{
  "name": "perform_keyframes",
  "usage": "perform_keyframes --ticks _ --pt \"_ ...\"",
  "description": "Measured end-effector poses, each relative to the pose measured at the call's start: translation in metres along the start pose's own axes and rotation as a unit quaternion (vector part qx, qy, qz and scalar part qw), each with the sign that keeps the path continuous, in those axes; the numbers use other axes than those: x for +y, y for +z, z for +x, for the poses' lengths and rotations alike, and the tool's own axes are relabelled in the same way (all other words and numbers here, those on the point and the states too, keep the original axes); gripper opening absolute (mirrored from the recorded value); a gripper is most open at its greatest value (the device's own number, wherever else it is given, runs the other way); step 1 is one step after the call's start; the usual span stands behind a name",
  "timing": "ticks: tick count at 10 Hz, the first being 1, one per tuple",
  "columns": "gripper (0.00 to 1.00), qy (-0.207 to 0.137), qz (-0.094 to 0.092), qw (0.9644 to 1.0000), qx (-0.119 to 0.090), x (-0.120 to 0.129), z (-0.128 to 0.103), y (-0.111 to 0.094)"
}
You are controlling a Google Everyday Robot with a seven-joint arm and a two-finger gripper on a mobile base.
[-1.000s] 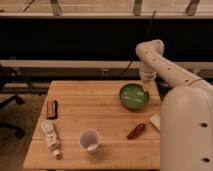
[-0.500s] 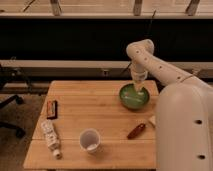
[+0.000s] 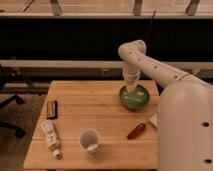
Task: Move the arm in a circular motion
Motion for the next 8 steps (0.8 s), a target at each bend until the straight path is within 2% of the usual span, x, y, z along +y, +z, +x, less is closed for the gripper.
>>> perform_keyframes --ticks 1,2,3,4,6,7,8 --pt "0.00 -0.027 0.003 0.9996 -0.005 0.004 -0.016 -0.003" --pt "0.00 -0.067 0.005 0.9977 -0.010 0.013 -0.044 -0.006" --pt "0.00 -0.108 0.010 0.9940 -0.013 0.022 -0.075 -0.010" --pt "0.00 -0.149 0.014 0.9886 -0.014 0.032 -0.107 -0.015" --pt "0.00 -0.224 0.019 0.9744 -0.011 0.067 -0.159 -0.023" --pt "0.00 -0.253 0.022 0.9670 -0.011 0.088 -0.179 -0.028" --pt "0.00 -0.271 0.024 0.9623 -0.011 0.105 -0.191 -0.031"
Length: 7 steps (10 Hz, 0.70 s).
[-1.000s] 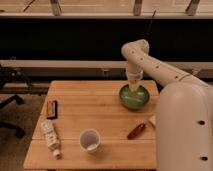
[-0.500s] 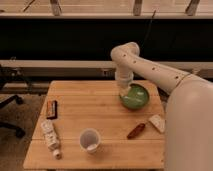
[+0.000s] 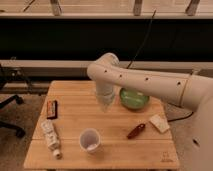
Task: Move the arm in a circular motion
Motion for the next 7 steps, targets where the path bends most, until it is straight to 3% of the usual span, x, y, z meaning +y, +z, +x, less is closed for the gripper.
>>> perform_keyframes --ticks 1,3,4,7 --pt "0.00 -0.017 -0.002 0.9998 -0.001 0.015 -0.022 -0.004" --pt "0.00 -0.021 -0.010 0.9997 -0.005 0.051 -0.048 -0.008" --pt "0.00 -0.009 -0.016 0.9998 -0.006 0.069 -0.048 -0.008" --pt "0.00 0.048 -0.040 0.9981 -0.002 0.124 -0.015 -0.007"
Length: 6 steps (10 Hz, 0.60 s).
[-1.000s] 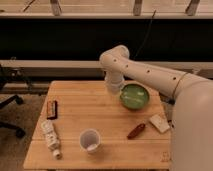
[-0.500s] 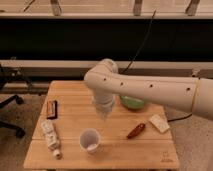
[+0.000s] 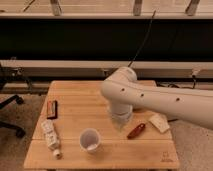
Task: Move the arm in a circular motion
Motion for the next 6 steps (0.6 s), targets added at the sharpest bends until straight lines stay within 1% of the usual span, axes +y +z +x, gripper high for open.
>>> perform_keyframes --ticks 1,2,3,4,5,6 --pt "0.00 0.026 -0.007 0.9996 0.001 0.018 0.018 0.002" --pt "0.00 0.057 -0.012 0.9983 0.002 0.033 0.038 0.005" --pt "0.00 0.089 -0.015 0.9959 0.003 0.044 0.055 0.008" --pt "0.00 0.133 -0.019 0.9909 0.006 0.059 0.082 0.012" --pt "0.00 0.176 -0.021 0.9842 0.011 0.069 0.111 0.017" --pt "0.00 0.209 -0.022 0.9776 0.015 0.071 0.138 0.020"
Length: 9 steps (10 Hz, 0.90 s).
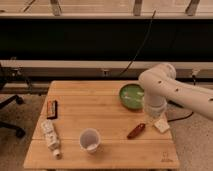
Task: Move the arm in a circular motion
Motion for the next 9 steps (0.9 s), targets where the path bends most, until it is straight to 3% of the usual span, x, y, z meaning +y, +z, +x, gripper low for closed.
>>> perform_keyframes --ticks 2,5,7,9 --pt "0.00 0.044 0.000 0.9990 0.007 -0.033 0.041 0.005" --pt "0.00 0.066 0.004 0.9977 0.018 -0.103 0.071 0.003" --pt "0.00 0.058 0.013 0.9980 0.023 -0.146 0.067 -0.003" --pt "0.00 0.032 0.025 0.9988 0.025 -0.189 0.036 -0.013"
